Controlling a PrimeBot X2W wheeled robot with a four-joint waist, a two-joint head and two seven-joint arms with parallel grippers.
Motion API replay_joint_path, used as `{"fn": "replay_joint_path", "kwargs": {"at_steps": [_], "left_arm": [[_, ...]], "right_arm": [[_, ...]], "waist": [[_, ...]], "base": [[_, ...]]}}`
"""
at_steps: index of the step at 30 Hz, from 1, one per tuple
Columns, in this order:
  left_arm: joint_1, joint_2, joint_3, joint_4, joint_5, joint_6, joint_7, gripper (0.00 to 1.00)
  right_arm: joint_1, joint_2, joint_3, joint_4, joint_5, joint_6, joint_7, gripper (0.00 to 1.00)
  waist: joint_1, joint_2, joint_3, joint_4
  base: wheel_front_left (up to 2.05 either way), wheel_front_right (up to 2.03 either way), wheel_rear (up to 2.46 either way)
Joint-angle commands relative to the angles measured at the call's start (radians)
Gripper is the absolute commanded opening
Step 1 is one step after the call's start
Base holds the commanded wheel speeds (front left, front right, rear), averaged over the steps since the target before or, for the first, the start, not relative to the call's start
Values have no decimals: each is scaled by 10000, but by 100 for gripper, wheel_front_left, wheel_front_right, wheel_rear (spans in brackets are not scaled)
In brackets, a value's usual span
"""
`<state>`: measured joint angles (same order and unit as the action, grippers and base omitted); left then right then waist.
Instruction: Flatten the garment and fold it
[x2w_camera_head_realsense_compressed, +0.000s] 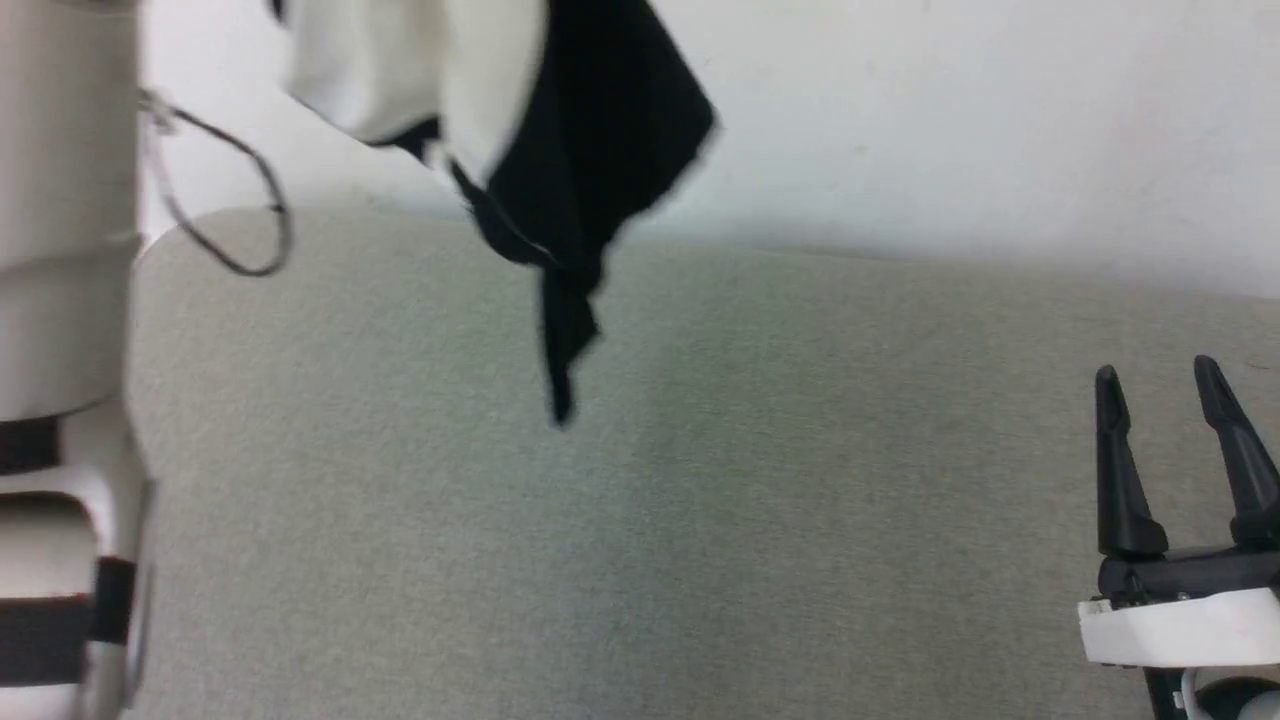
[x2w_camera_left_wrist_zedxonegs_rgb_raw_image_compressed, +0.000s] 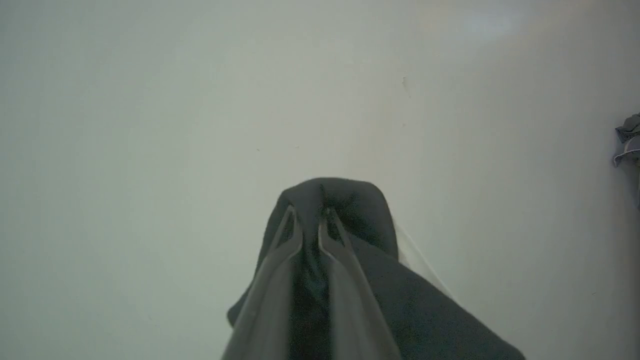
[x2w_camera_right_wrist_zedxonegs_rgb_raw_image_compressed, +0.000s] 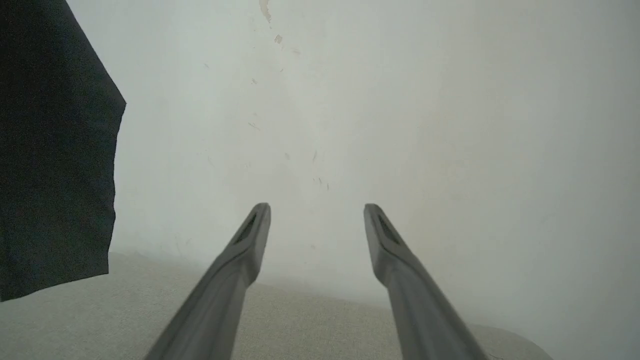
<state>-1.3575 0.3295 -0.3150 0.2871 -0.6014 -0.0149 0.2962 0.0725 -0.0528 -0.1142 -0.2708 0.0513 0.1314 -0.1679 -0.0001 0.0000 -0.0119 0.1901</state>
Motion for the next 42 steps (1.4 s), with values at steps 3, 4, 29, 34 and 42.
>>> {"fn": "replay_joint_path", "kwargs": {"at_steps": [3, 4, 29, 34, 42], "left_arm": [[132, -542, -476, -182, -112, -24, 150, 0], [132, -542, -476, -182, -112, -24, 150, 0], [7878, -2313, -3680, 684, -361, 974, -1046, 0], [8446, -2316, -3902, 2112, -433, 1092, -920, 0], [8159, -2458, -3633, 2301, -703, 764, -1769, 100]], "right_arm": [[65, 25, -141, -62, 31, -7, -51, 100], [65, 25, -141, -62, 31, -7, -51, 100], [-363, 26, -511, -204, 167, -7, -35, 100], [-357, 26, -543, -119, 168, -7, -44, 100], [-313, 26, -620, -17, 195, -7, -6, 100]], "waist": [[1, 0, -259, -556], [1, 0, -259, -556], [1, 0, 997, -2667], [1, 0, 1108, -2836], [1, 0, 1026, -2434]], "base": [[0, 0, 0], [0, 0, 0], [0, 0, 0], [0, 0, 0], [0, 0, 0]]}}
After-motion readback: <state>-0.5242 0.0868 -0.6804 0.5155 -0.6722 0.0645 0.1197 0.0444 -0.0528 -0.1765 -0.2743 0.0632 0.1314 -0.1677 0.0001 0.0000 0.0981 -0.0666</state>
